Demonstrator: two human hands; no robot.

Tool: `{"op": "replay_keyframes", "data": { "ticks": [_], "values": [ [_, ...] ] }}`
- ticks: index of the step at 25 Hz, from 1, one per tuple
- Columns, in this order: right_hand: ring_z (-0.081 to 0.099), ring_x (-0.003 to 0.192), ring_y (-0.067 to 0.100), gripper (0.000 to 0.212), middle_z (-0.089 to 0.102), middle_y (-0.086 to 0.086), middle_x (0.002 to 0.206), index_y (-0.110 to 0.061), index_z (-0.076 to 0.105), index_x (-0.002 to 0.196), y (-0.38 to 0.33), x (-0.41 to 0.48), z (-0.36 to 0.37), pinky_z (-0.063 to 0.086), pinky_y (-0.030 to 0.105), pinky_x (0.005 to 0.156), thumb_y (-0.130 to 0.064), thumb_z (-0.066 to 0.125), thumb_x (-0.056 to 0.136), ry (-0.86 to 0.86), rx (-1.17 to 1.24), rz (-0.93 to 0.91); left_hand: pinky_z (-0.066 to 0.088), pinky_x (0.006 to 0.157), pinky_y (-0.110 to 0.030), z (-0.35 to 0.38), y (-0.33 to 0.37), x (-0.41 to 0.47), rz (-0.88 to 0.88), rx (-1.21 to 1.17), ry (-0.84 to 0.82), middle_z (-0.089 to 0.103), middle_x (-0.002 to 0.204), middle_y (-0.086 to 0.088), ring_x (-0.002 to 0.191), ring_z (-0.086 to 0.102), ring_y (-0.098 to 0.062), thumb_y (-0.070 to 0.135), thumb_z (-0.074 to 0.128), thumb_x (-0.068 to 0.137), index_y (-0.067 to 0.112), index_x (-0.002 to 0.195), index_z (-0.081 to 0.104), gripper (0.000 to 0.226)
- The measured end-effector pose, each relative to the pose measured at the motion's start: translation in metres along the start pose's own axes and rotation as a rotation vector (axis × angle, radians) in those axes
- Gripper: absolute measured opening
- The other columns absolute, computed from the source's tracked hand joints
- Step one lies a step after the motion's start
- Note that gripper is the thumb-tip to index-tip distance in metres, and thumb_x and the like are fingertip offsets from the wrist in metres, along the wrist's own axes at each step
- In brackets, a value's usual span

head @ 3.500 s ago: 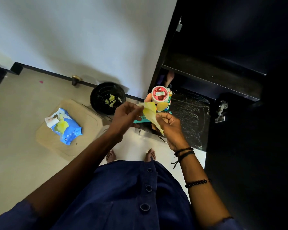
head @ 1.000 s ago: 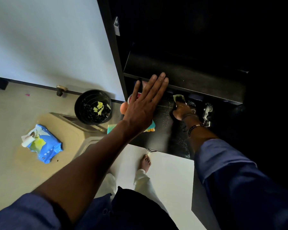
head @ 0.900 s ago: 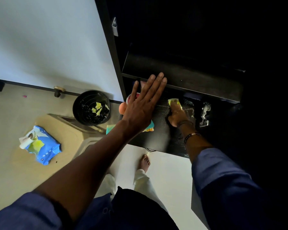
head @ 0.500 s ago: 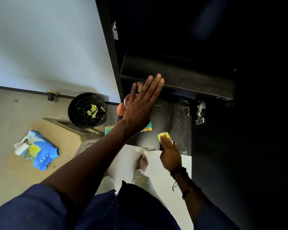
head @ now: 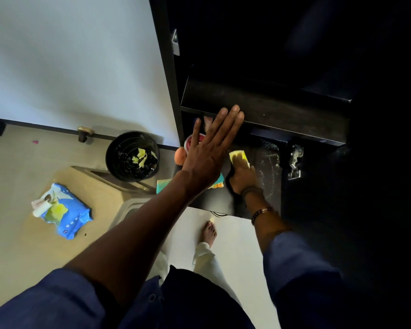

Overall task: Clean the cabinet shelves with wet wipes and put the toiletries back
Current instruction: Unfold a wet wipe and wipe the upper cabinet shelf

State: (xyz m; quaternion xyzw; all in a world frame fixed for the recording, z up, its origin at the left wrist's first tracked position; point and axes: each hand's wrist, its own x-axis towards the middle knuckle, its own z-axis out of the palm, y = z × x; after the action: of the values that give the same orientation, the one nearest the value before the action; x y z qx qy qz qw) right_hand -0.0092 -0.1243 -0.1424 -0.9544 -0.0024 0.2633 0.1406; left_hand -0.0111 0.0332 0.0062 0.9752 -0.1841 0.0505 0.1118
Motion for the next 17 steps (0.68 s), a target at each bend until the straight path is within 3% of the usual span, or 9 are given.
{"op": "replay_keyframes", "data": {
  "ticks": [4,7,9,12,15,17],
  "values": [
    [0.046,0.132,0.031,0.066,0.045,0.013,0.145,-0.005,0.046,0.139,0.030,-0.109,0.063,0.036,0.050,0.107,-0.013,0.030,0.075,0.125,0.013,-0.002,0.011,0.116,-0.057,0.001,0.001,-0.001,0.017,-0.003,-0.013,-0.003,0.160,-0.004,0.146,-0.010,-0.021,0.005,0.073,0.062,0.020,0.150,-0.007,0.120],
    [0.047,0.132,0.030,0.069,0.046,0.012,0.144,-0.007,0.044,0.140,0.051,-0.154,0.077,0.037,0.051,0.106,0.003,0.047,0.072,0.142,0.115,0.098,0.013,0.115,-0.057,0.000,0.000,0.000,0.022,-0.020,-0.021,-0.003,0.160,-0.003,0.147,-0.007,-0.021,0.002,0.071,0.063,0.021,0.150,-0.009,0.120],
    [0.047,0.130,0.038,0.064,0.045,0.019,0.143,-0.001,0.043,0.140,0.065,-0.140,0.070,0.036,0.052,0.107,0.000,0.048,0.076,0.143,0.173,0.159,0.014,0.115,-0.057,0.000,-0.001,-0.001,0.021,-0.017,-0.028,-0.005,0.160,-0.002,0.147,-0.008,-0.021,0.003,0.072,0.063,0.021,0.150,-0.010,0.120],
    [0.032,0.137,0.045,0.065,0.032,0.029,0.147,0.010,0.034,0.140,0.080,-0.084,0.032,0.024,0.049,0.116,-0.023,0.033,0.084,0.076,0.175,0.151,0.017,0.113,-0.059,-0.001,0.000,0.000,0.007,0.004,-0.034,-0.004,0.160,-0.002,0.147,-0.006,-0.021,0.003,0.072,0.064,0.021,0.150,-0.008,0.119],
    [0.004,0.148,0.033,0.068,0.004,0.021,0.158,0.002,0.013,0.149,0.070,-0.023,-0.006,0.006,0.036,0.121,-0.013,0.047,0.092,0.044,0.107,0.165,0.020,0.112,-0.058,0.000,0.004,0.000,-0.021,0.029,-0.029,-0.002,0.160,-0.002,0.147,-0.004,-0.021,0.005,0.073,0.065,0.020,0.150,-0.007,0.118],
    [0.003,0.148,0.029,0.069,0.002,0.018,0.159,-0.001,0.011,0.150,0.046,-0.011,-0.011,0.003,0.031,0.120,-0.012,0.048,0.093,0.024,0.132,0.165,0.021,0.112,-0.058,0.000,0.006,0.000,-0.031,0.038,-0.023,-0.002,0.160,-0.003,0.147,-0.004,-0.021,0.004,0.073,0.065,0.020,0.150,-0.008,0.119]
  ]
}}
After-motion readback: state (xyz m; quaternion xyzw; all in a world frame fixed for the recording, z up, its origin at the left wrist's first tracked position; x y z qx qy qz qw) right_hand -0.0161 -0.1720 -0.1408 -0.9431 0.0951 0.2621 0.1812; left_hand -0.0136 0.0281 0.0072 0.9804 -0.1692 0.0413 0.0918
